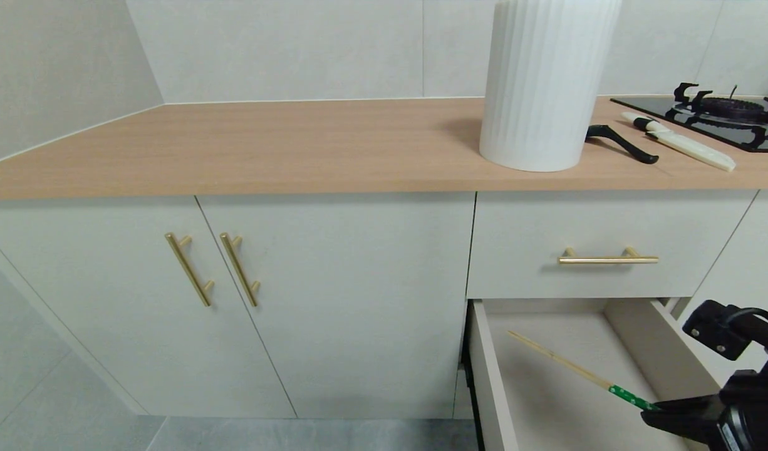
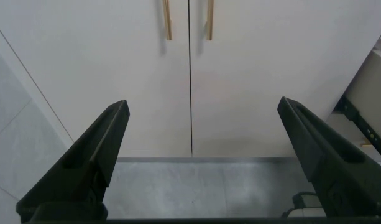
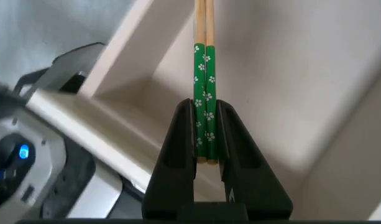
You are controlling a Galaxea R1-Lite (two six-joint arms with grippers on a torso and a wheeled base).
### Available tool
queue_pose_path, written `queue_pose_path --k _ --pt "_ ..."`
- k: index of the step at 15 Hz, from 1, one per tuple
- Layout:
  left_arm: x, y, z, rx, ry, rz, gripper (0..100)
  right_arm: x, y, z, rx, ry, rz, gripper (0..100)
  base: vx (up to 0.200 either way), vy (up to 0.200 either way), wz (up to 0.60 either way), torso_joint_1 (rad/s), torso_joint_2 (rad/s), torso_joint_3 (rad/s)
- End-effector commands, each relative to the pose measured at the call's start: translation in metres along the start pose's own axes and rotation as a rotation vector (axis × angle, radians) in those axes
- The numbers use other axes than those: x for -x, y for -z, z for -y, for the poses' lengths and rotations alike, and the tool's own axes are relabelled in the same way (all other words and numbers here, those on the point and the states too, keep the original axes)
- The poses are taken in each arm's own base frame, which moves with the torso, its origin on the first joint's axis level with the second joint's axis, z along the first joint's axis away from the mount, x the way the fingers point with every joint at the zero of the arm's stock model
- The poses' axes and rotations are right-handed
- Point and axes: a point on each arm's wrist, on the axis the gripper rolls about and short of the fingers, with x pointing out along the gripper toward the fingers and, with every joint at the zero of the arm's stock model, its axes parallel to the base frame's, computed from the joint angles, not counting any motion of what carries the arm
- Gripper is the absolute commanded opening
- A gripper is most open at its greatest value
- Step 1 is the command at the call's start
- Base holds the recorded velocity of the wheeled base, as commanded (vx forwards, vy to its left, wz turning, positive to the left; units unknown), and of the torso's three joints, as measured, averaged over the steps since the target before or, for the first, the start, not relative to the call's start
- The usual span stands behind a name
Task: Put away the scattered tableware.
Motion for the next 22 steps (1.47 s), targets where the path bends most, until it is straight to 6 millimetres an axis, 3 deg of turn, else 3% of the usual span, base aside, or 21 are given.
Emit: queue_pose_path --k 1,2,4,7,9,10,12,18,22 --pt "0.0 0.0 0.0 0.0 0.0 0.0 100 -0.021 -0.01 0.006 -0.097 0.001 -0.061 0 0.0 0.0 0.0 0.0 0.0 0.0" --pt "0.0 0.0 0.0 0.0 0.0 0.0 100 -0.027 -0.014 0.007 -0.144 0.002 -0.073 0 0.0 0.0 0.0 0.0 0.0 0.0" --pt "0.0 0.0 0.0 0.0 0.0 0.002 100 -0.062 -0.032 0.016 -0.37 0.011 -0.14 0 0.0 0.0 0.0 0.0 0.0 0.0" --pt "0.0 0.0 0.0 0.0 0.0 0.0 100 -0.104 -0.027 0.022 -0.437 0.025 -0.236 0 0.0 0.0 0.0 0.0 0.0 0.0" --pt "0.0 0.0 0.0 0.0 0.0 0.0 100 -0.12 -0.025 0.025 -0.461 0.027 -0.247 0 0.0 0.0 0.0 0.0 0.0 0.0" --pt "0.0 0.0 0.0 0.0 0.0 0.0 100 -0.143 -0.021 0.028 -0.526 0.036 -0.25 0 0.0 0.0 0.0 0.0 0.0 0.0" --pt "0.0 0.0 0.0 0.0 0.0 0.0 100 -0.157 -0.015 0.029 -0.533 0.043 -0.255 0 0.0 0.0 0.0 0.0 0.0 0.0" --pt "0.0 0.0 0.0 0.0 0.0 0.0 100 -0.205 0.016 0.003 -0.405 0.168 -0.338 0 0.0 0.0 0.0 0.0 0.0 0.0" --pt "0.0 0.0 0.0 0.0 0.0 0.0 100 -0.21 0.02 0.004 -0.394 0.211 -0.337 0 0.0 0.0 0.0 0.0 0.0 0.0"
